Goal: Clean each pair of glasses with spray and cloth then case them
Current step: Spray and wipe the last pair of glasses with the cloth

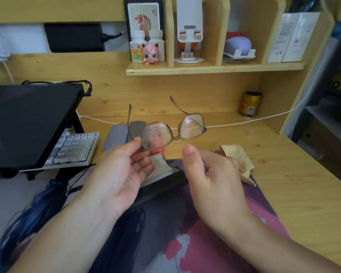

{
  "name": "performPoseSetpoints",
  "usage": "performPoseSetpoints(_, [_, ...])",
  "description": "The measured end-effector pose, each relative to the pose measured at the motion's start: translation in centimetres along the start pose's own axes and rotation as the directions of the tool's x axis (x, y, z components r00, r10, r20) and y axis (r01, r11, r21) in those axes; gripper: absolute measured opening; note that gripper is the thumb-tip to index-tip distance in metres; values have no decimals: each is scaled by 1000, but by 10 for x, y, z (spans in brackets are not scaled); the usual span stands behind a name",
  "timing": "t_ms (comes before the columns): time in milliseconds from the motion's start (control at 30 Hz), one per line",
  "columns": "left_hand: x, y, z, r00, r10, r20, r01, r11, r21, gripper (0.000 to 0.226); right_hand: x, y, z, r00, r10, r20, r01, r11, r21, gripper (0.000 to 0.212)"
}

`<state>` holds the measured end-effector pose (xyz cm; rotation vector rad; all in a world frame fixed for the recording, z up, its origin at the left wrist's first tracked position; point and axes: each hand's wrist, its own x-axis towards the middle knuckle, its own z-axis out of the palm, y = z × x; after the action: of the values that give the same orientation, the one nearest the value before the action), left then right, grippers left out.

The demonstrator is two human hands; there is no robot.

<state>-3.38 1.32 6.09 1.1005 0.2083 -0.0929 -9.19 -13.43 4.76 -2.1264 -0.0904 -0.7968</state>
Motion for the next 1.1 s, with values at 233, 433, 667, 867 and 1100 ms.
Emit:
performPoseSetpoints(233, [7, 4, -7, 999, -31, -43, 29, 998, -51, 10, 1, 2, -13, 994, 87, 61, -94, 989, 111, 79])
performPoseSetpoints(433, [5, 4, -7, 999, -42, -12, 41, 998, -42, 5, 21, 21, -23, 966, 258, -13, -250, 947, 200, 79])
performPoseSetpoints(667, [5, 4, -7, 999, -40, -16, 40, 999, -33, 7, 23, 25, -24, 944, 329, 2, -324, 929, 178, 81])
performPoseSetpoints(867, [8, 1, -10, 1000, 19, 10, -20, 999, 37, 11, 53, 61, -59, 827, 522, -208, -409, 813, 415, 70])
performPoseSetpoints(1100, [4, -6, -9, 971, 220, 97, -237, 946, 222, 15, 75, 143, -95, 728, 519, -447, -510, 847, 151, 20])
